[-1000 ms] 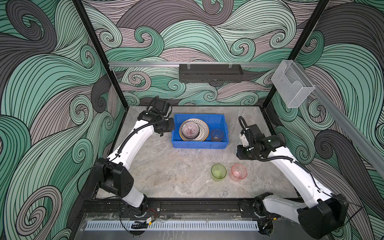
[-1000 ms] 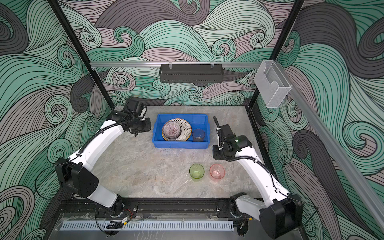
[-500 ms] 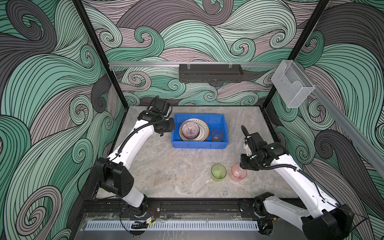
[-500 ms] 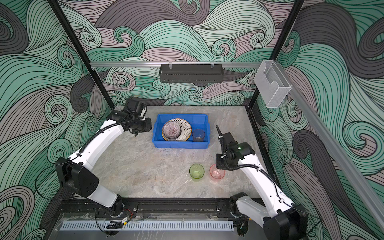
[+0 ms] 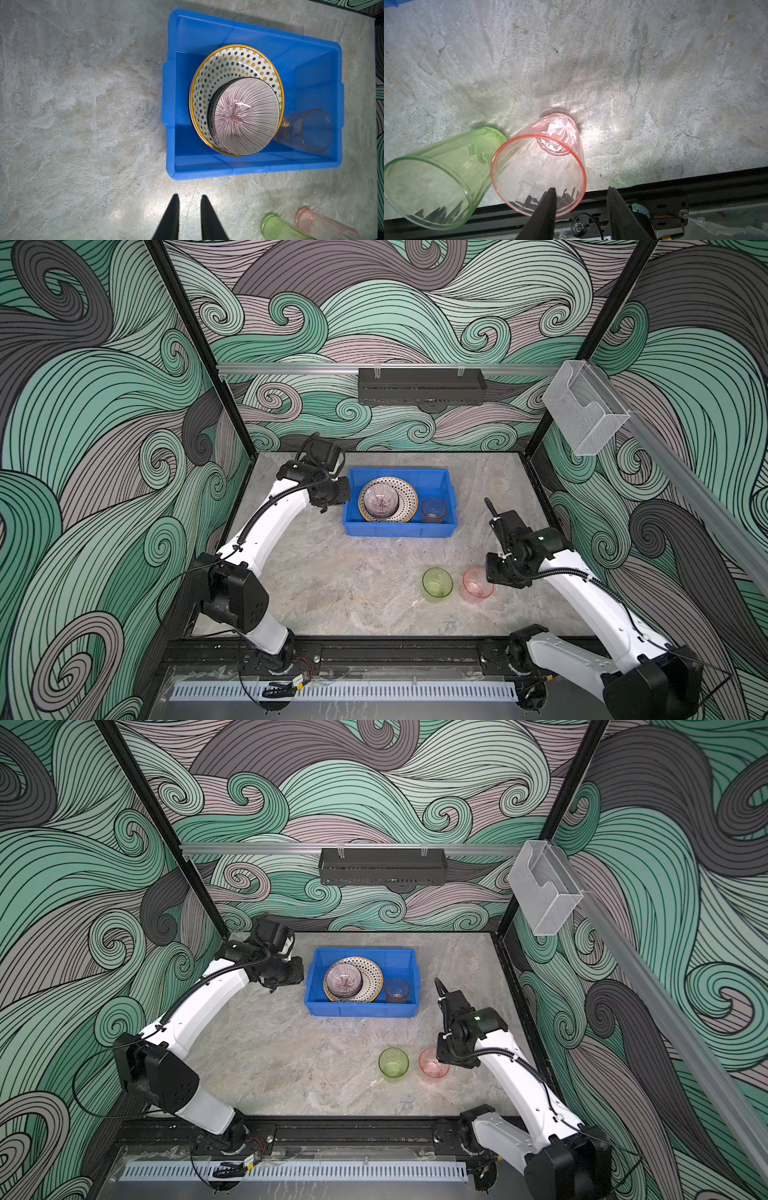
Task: Place the mixed dishes into the plastic bin
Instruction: 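Move the right gripper down to the pink cup rim, then grip the pink cup rim with the right gripper and lift it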
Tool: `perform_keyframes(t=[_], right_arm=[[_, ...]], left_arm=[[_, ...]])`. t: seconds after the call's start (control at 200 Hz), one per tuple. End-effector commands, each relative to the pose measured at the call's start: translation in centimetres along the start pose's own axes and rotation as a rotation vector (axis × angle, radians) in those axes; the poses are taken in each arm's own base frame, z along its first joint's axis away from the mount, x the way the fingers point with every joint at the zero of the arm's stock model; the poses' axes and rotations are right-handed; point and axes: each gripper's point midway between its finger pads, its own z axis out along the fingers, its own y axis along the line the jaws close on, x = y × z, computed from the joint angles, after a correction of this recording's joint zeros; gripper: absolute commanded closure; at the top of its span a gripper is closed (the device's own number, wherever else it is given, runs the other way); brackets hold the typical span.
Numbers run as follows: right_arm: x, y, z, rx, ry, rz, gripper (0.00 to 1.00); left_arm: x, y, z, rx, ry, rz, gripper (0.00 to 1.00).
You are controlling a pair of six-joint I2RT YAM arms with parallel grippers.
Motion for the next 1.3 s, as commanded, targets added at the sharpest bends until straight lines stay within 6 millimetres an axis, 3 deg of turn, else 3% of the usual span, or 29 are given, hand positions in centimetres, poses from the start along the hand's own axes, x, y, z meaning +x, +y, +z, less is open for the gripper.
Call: perform_keyframes(t=[0.0, 0.155, 0.766, 1.157, 1.297], right_arm=[[0.6, -1.0, 0.7, 0.052, 0.034, 0.042, 0.60], [0.6, -0.5, 1.5, 0.044, 0.066, 0.039, 0.73], [1.2, 1.2, 4.0, -0.031, 0.134, 0.074, 0.78], [0.9, 1.9, 3.7, -0.066, 0.137, 0.061, 1.00], [0.3, 1.9, 3.0, -0.064, 0.108, 0.046, 1.00]], left_arm=[[0.0, 0.5, -0.3, -0.018, 0.014, 0.007, 0.77], [-0.1, 0.3, -0.4, -0.013, 0.015, 0.009, 0.77], [0.3, 1.7, -2.2, -0.072, -0.029, 0.017, 0.77], [0.2, 2.2, -2.3, -0.091, -0.050, 0.024, 0.77], [0.4, 2.4, -2.4, -0.098, -0.050, 0.015, 0.77]])
